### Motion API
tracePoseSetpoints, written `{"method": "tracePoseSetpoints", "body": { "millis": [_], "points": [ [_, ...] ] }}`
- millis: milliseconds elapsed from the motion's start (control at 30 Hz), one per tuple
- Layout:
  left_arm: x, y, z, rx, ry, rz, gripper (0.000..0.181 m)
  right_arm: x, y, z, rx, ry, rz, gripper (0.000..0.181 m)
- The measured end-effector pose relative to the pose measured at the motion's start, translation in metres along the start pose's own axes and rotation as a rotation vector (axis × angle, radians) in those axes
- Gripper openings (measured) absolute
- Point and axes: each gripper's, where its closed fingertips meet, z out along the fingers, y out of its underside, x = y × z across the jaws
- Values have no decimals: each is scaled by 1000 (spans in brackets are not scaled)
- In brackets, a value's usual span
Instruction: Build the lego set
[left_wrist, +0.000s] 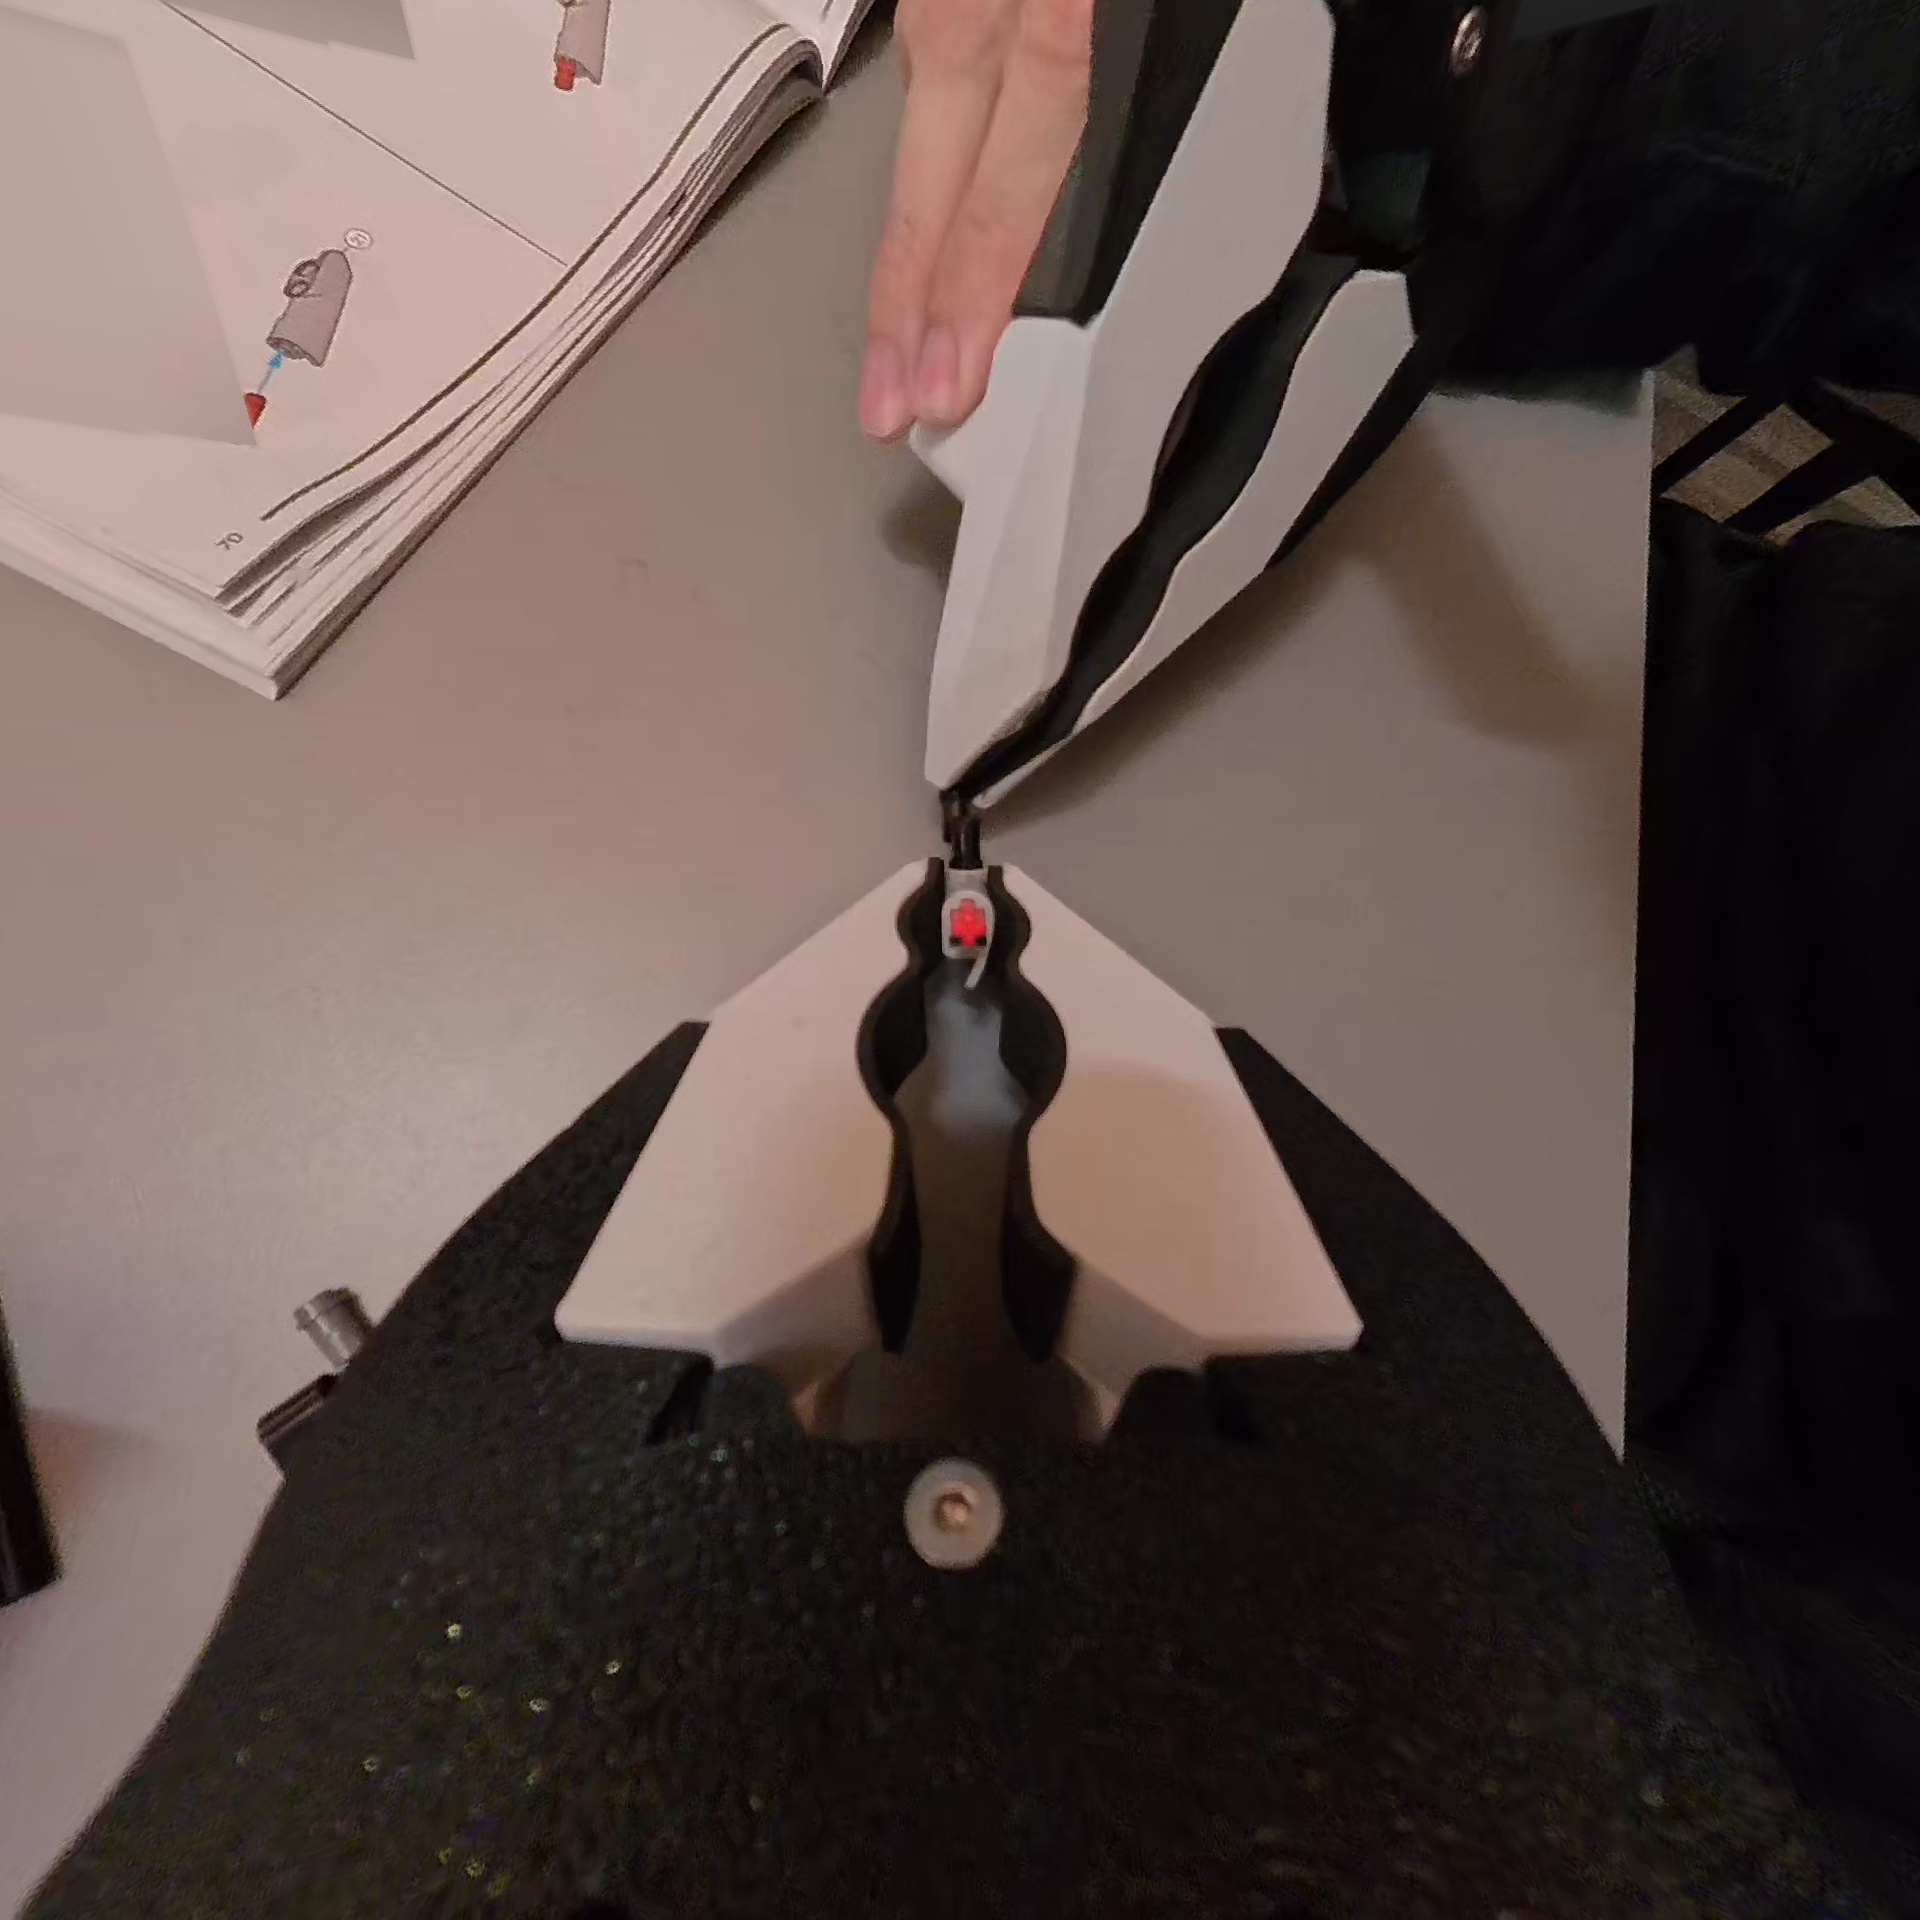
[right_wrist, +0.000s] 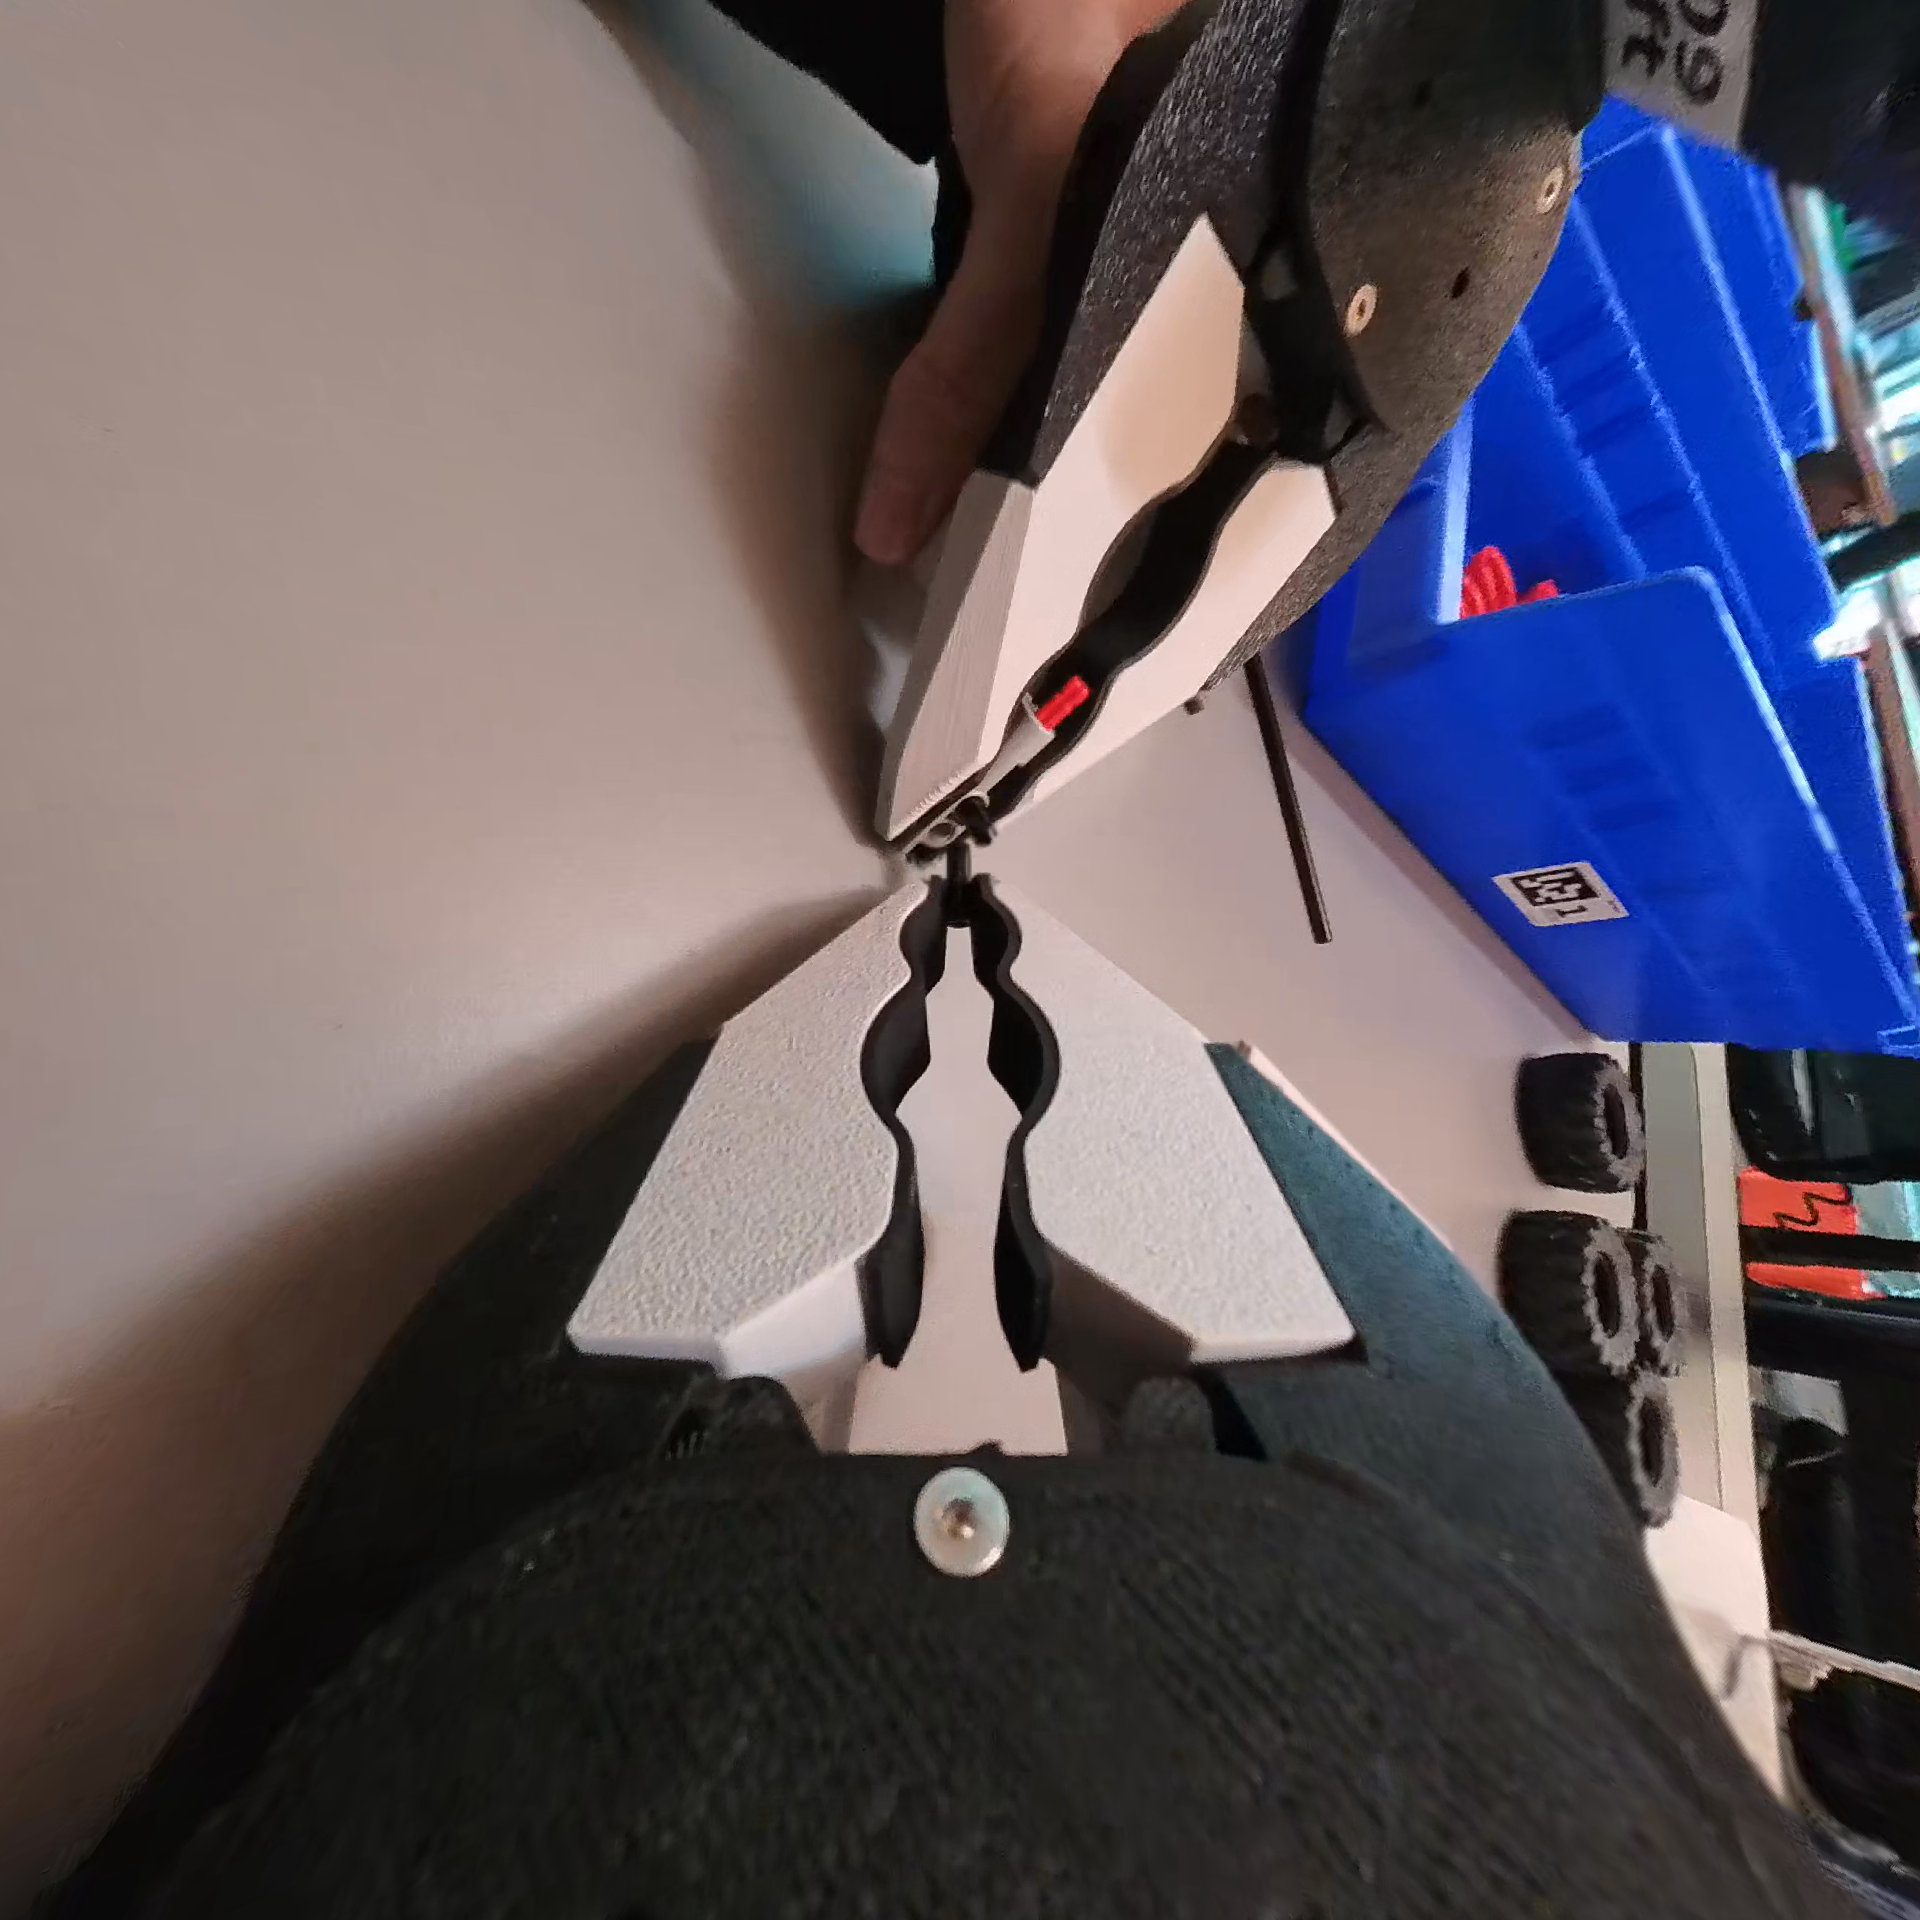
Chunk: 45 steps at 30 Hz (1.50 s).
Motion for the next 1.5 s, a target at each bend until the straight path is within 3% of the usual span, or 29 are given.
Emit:
{"method": "tracePoseSetpoints", "body": {
  "millis": [233, 400, 667, 1000, 1267, 1500],
  "points": [
    [0, 0, 0, -1, 4, 0, 5, -3, -2, 4, -72, 25, -159, 3],
    [0, 0, 0, -3, 5, -3, 5, -3, 0, 5, -219, 54, -369, 3],
    [0, 0, 0, 1, 16, -33, 5, -2, 2, 6, -296, 10, -401, 3],
    [2, 0, 0, -6, 35, -123, 5, -2, 1, 4, -436, 11, -583, 3],
    [3, 0, 0, -6, 44, -122, 5, -6, -9, 7, -392, -61, -567, 0],
    [3, 0, 0, 11, 42, -116, 5, -8, 3, 7, -226, -132, -216, 0]
  ]
}}
